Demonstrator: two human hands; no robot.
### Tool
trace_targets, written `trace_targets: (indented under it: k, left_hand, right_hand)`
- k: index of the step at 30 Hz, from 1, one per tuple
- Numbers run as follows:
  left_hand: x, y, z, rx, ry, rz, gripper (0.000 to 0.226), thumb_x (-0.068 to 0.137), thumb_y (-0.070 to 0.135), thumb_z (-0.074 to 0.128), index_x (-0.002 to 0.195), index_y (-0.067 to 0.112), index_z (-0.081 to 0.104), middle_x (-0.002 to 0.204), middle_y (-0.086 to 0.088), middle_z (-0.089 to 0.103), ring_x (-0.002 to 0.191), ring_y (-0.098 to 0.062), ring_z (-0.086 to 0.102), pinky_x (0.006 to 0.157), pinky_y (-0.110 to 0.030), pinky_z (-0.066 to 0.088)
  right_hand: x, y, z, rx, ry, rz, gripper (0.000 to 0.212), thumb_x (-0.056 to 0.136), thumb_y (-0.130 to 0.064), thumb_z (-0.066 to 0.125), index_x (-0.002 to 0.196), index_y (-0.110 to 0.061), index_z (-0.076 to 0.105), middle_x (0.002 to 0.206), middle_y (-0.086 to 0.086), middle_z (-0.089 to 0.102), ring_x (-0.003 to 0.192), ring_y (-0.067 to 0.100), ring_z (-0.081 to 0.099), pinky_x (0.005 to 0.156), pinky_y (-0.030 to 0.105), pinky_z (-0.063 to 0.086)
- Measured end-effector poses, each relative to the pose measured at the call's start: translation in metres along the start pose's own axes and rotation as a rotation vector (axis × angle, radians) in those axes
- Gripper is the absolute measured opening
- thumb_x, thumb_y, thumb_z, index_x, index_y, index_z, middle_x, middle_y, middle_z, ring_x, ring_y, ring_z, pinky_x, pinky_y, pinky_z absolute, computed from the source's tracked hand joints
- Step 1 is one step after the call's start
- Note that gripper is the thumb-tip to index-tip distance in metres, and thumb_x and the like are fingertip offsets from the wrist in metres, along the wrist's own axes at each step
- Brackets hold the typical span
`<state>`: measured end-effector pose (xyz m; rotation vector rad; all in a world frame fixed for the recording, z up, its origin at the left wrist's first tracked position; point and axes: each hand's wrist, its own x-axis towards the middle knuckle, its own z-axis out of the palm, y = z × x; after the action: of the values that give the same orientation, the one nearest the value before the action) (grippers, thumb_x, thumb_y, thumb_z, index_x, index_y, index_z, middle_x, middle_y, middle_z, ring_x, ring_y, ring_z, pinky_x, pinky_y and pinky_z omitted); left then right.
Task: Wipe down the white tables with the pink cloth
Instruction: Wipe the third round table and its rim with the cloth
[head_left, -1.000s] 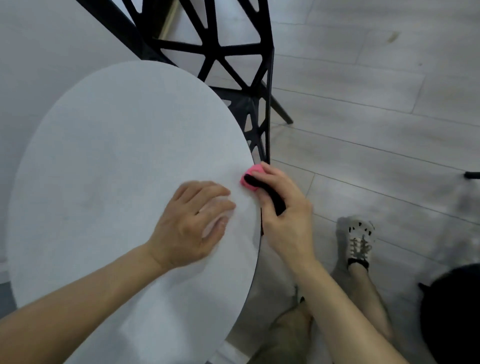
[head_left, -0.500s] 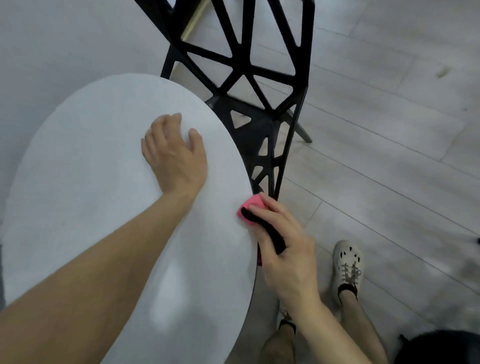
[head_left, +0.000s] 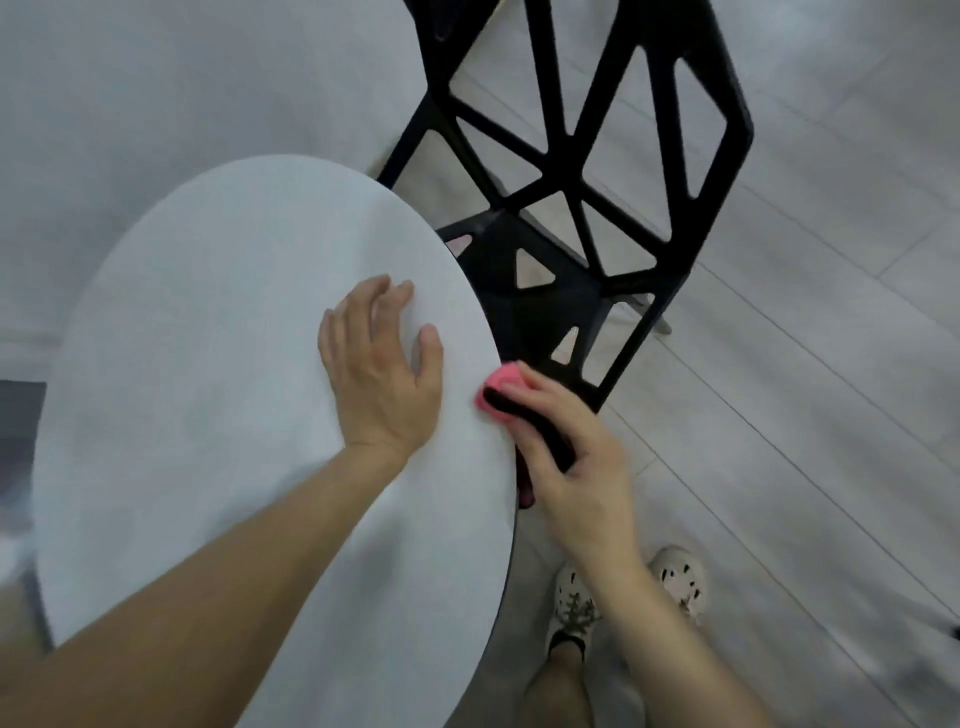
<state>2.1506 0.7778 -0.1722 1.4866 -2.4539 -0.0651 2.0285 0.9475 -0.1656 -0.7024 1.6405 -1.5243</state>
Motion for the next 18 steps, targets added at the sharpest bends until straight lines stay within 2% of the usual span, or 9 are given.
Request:
trace_targets:
  k: [3,6,8,11,13,16,18]
  left_hand:
    - [0.0,-0.001,0.002,0.019,-0.008,0.008,0.044,0.106,0.032,0.054,0.145,0.012,0.06,0.152,-0.011,0.054,0.14,-0.035,0.052,0.12,-0.064,0.036]
    - [0.0,-0.001,0.001,0.019,-0.004,0.01,0.045,0.106,0.034,0.054,0.145,0.012,0.061,0.153,-0.01,0.054,0.141,-0.034,0.052,0.121,-0.064,0.035]
    - [0.0,-0.002,0.002,0.014,0.004,0.013,0.046,0.106,0.035,0.053,0.145,0.012,0.061,0.154,-0.01,0.054,0.141,-0.034,0.051,0.121,-0.065,0.034]
    - [-0.002,-0.006,0.006,0.009,0.011,0.03,0.045,0.106,0.034,0.054,0.145,0.012,0.06,0.154,-0.01,0.053,0.142,-0.035,0.052,0.12,-0.066,0.035]
    - [-0.002,-0.006,0.006,0.009,0.015,0.024,0.045,0.106,0.033,0.054,0.145,0.012,0.059,0.155,-0.01,0.053,0.144,-0.036,0.051,0.119,-0.067,0.034]
    - [-0.005,-0.005,0.006,0.004,0.009,0.01,0.046,0.106,0.033,0.054,0.147,0.013,0.06,0.157,-0.009,0.053,0.151,-0.034,0.047,0.125,-0.067,0.029]
    - [-0.005,-0.005,0.007,0.013,-0.016,-0.002,0.047,0.106,0.034,0.053,0.148,0.013,0.06,0.158,-0.009,0.052,0.154,-0.033,0.045,0.127,-0.067,0.027]
  right_hand:
    - [-0.009,0.003,0.001,0.006,0.013,0.069,0.032,0.099,-0.013,0.077,0.124,-0.033,0.081,0.141,-0.022,0.069,0.137,-0.003,0.059,0.117,0.019,0.044]
    - [0.075,-0.015,0.021,0.026,-0.046,0.006,0.028,0.101,-0.012,0.075,0.122,-0.029,0.082,0.136,-0.018,0.073,0.136,-0.006,0.059,0.118,0.019,0.043]
    - [0.153,-0.025,0.039,-0.007,-0.154,-0.033,0.025,0.101,-0.015,0.075,0.121,-0.029,0.083,0.13,-0.017,0.076,0.131,-0.008,0.061,0.116,0.021,0.046]
    - [0.218,-0.03,0.066,-0.08,-0.298,-0.03,0.024,0.103,-0.02,0.073,0.123,-0.03,0.082,0.124,-0.016,0.078,0.125,-0.001,0.066,0.113,0.034,0.052]
    - [0.21,-0.032,0.067,-0.067,-0.295,-0.011,0.026,0.104,-0.019,0.072,0.124,-0.031,0.082,0.125,-0.018,0.078,0.127,-0.003,0.065,0.115,0.033,0.051]
    - [0.161,-0.027,0.038,-0.005,-0.24,0.045,0.029,0.103,-0.015,0.072,0.128,-0.028,0.08,0.136,-0.018,0.074,0.137,-0.005,0.059,0.12,0.022,0.043]
    - [0.132,-0.022,0.023,-0.019,-0.213,0.102,0.033,0.103,-0.012,0.073,0.129,-0.03,0.08,0.142,-0.018,0.07,0.14,-0.004,0.057,0.12,0.021,0.043]
